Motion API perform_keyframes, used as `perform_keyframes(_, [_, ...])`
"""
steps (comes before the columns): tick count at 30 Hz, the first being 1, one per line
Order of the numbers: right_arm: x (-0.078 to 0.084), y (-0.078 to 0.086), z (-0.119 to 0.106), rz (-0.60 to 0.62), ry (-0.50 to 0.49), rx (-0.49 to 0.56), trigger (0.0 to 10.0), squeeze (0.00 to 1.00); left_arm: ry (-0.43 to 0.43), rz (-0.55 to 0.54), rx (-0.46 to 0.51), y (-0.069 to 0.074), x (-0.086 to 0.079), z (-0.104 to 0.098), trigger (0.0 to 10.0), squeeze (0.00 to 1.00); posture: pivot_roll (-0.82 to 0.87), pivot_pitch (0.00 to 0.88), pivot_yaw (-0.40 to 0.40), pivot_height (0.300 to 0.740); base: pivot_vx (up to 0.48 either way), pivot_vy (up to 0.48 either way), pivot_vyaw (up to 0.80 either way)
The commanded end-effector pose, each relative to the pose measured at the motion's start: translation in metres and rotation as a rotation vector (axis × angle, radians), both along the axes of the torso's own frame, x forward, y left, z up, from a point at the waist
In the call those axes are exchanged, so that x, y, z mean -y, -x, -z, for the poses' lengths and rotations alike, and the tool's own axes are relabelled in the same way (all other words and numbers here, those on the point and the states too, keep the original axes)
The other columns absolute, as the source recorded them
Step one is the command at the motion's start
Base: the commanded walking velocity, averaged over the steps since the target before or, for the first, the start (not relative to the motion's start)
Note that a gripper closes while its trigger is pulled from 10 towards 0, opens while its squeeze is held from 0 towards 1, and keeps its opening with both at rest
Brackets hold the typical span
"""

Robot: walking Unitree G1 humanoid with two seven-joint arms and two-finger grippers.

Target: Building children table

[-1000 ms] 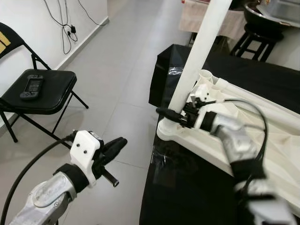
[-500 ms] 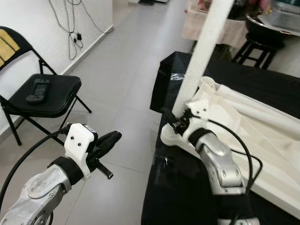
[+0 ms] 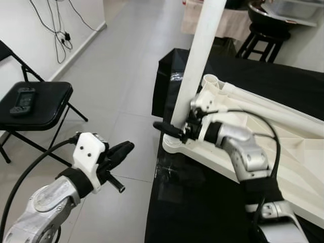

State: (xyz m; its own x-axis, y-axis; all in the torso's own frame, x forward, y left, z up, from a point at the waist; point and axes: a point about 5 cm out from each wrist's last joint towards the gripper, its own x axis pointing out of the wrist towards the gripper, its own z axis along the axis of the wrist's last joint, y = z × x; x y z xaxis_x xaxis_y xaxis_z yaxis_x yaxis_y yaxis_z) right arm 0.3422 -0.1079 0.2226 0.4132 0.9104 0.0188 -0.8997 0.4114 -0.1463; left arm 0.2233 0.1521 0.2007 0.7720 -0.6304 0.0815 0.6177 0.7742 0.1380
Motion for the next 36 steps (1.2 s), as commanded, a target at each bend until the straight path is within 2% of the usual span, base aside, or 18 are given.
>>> perform_keyframes(1, [-0.008, -0.003, 0.002, -0.078, 0.013, -0.02, 10.0, 0.0, 0.001, 0.006, 0.002, 0.001, 0.003, 0.001, 10.0, 0.0, 0.05, 0.17, -0.128, 0.74, 0.0, 0.0, 0.0])
perform_keyframes(5, [-0.007, -0.008, -0.002, -0.125, 0.025, -0.038, 10.0, 0.0, 0.003, 0.006, 0.004, 0.001, 0.004, 0.001, 10.0, 0.0, 0.05, 0.172, -0.127, 0.74, 0.0, 0.0, 0.0])
perform_keyframes(6, [-0.007, -0.007, -0.004, -0.175, 0.036, -0.043, 7.5, 0.0, 0.004, 0.006, 0.003, 0.001, 0.004, 0.001, 10.0, 0.0, 0.05, 0.172, -0.125, 0.74, 0.0, 0.0, 0.0])
perform_keyframes(8, [-0.007, -0.007, -0.005, -0.212, 0.044, -0.046, 7.5, 0.0, 0.005, 0.006, 0.003, 0.001, 0.004, 0.001, 10.0, 0.0, 0.05, 0.172, -0.125, 0.74, 0.0, 0.0, 0.0])
perform_keyframes(9, [-0.007, -0.007, -0.006, -0.237, 0.039, -0.053, 0.0, 0.0, 0.005, 0.007, 0.003, 0.001, 0.004, 0.001, 10.0, 0.0, 0.05, 0.172, -0.125, 0.74, 0.0, 0.0, 0.0])
perform_keyframes(12, [-0.005, -0.01, -0.007, -0.269, 0.044, -0.054, 0.0, 0.0, 0.005, 0.009, 0.003, 0.002, 0.004, 0.001, 10.0, 0.0, 0.05, 0.174, -0.124, 0.74, 0.0, 0.0, 0.0])
perform_keyframes(20, [0.004, -0.01, 0.002, -0.232, 0.042, -0.052, 0.0, 0.0, 0.003, 0.011, 0.001, 0.002, 0.004, 0.001, 10.0, 0.0, 0.05, 0.177, -0.121, 0.74, 0.0, 0.0, 0.0])
perform_keyframes(21, [0.009, -0.01, 0.007, -0.142, 0.035, -0.047, 0.0, 0.0, 0.004, 0.012, 0.0, 0.002, 0.004, 0.001, 10.0, 0.0, 0.04, 0.177, -0.122, 0.74, 0.0, 0.0, 0.0])
perform_keyframes(22, [0.009, -0.01, 0.007, -0.142, 0.035, -0.047, 0.0, 0.0, 0.004, 0.012, 0.0, 0.002, 0.004, 0.001, 10.0, 0.0, 0.04, 0.177, -0.122, 0.74, 0.0, 0.0, 0.0])
perform_keyframes(24, [0.016, -0.01, 0.018, 0.028, 0.029, -0.051, 0.0, 0.0, 0.003, 0.013, -0.001, 0.002, 0.004, 0.002, 10.0, 0.0, 0.03, 0.177, -0.124, 0.74, 0.0, 0.0, 0.0])
perform_keyframes(26, [0.019, -0.01, 0.022, 0.095, 0.03, -0.056, 0.0, 0.0, 0.002, 0.014, -0.001, 0.002, 0.004, 0.002, 10.0, 0.0, 0.03, 0.177, -0.124, 0.74, 0.0, 0.0, 0.0])
perform_keyframes(27, [0.021, -0.011, 0.033, 0.35, 0.012, -0.089, 0.0, 0.0, 0.001, 0.015, -0.002, 0.002, 0.003, 0.002, 10.0, 0.0, 0.03, 0.18, -0.119, 0.74, 0.0, 0.0, 0.0])
perform_keyframes(28, [0.018, 0.004, 0.051, 0.551, 0.012, -0.152, 0.0, 0.0, -0.003, 0.02, -0.005, 0.002, 0.003, 0.003, 10.0, 0.0, 0.02, 0.182, -0.107, 0.74, 0.0, 0.0, 0.0])
perform_keyframes(29, [0.018, 0.004, 0.051, 0.551, 0.012, -0.152, 0.0, 0.0, -0.003, 0.02, -0.005, 0.002, 0.003, 0.003, 10.0, 0.0, 0.02, 0.182, -0.107, 0.74, 0.0, 0.0, 0.0])
perform_keyframes(30, [0.018, 0.016, 0.062, 0.691, 0.013, -0.196, 0.0, 0.0, -0.006, 0.023, -0.008, 0.001, 0.003, 0.003, 10.0, 0.0, 0.03, 0.182, -0.106, 0.74, 0.0, 0.0, 0.0])
perform_keyframes(31, [0.012, 0.027, 0.067, 0.725, 0.034, -0.204, 0.0, 0.0, -0.006, 0.029, -0.008, 0.001, 0.003, 0.003, 10.0, 0.0, 0.02, 0.177, -0.095, 0.74, 0.0, 0.0, 0.0])
perform_keyframes(33, [0.006, 0.031, 0.068, 0.693, 0.05, -0.198, 0.0, 0.0, -0.006, 0.031, -0.008, 0.001, 0.003, 0.003, 10.0, 0.0, 0.02, 0.177, -0.095, 0.74, 0.0, 0.0, 0.0])
perform_keyframes(36, [0.006, 0.025, 0.064, 0.675, 0.072, -0.165, 0.0, 0.0, -0.008, 0.035, -0.004, 0.0, 0.003, 0.002, 10.0, 0.0, 0.02, 0.173, -0.107, 0.74, 0.0, 0.0, 0.0])
